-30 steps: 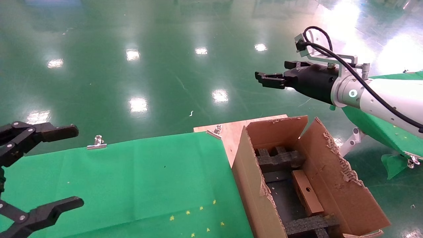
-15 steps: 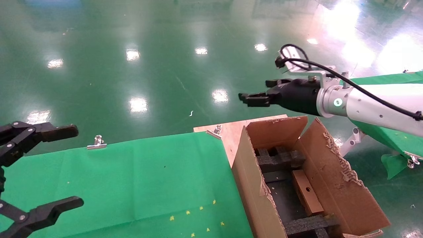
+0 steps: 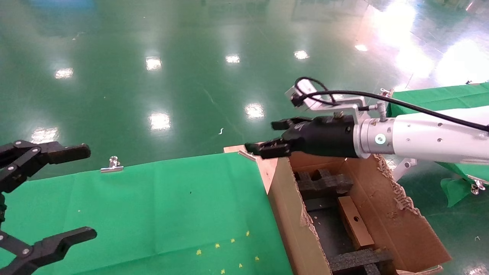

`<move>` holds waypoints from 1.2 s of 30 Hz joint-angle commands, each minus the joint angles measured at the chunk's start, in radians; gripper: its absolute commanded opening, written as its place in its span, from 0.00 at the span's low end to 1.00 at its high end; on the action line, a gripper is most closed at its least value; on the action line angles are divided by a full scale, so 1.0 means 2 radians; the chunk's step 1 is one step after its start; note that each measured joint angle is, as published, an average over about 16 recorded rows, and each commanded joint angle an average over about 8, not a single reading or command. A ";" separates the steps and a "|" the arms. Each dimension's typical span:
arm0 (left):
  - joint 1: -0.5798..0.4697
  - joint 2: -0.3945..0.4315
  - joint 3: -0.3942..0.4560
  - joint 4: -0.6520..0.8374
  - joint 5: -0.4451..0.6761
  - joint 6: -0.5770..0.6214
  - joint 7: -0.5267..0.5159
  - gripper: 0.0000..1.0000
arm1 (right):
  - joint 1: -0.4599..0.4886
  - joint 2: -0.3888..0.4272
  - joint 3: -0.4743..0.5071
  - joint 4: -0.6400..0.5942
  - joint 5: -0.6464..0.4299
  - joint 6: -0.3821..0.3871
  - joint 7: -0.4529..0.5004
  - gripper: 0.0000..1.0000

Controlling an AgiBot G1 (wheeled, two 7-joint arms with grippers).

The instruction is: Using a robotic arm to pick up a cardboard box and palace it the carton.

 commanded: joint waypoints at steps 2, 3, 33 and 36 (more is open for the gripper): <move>0.000 0.000 0.000 0.000 0.000 0.000 0.000 1.00 | -0.023 -0.004 0.039 -0.002 0.025 -0.034 -0.037 1.00; 0.000 0.000 0.000 0.000 0.000 0.000 0.000 1.00 | -0.031 -0.006 0.052 -0.003 0.033 -0.045 -0.049 1.00; 0.000 0.000 0.000 0.000 0.000 0.000 0.000 1.00 | -0.238 -0.045 0.405 -0.026 0.257 -0.348 -0.376 1.00; 0.000 0.000 0.000 0.000 0.000 0.000 0.000 1.00 | -0.242 -0.046 0.412 -0.026 0.262 -0.354 -0.379 1.00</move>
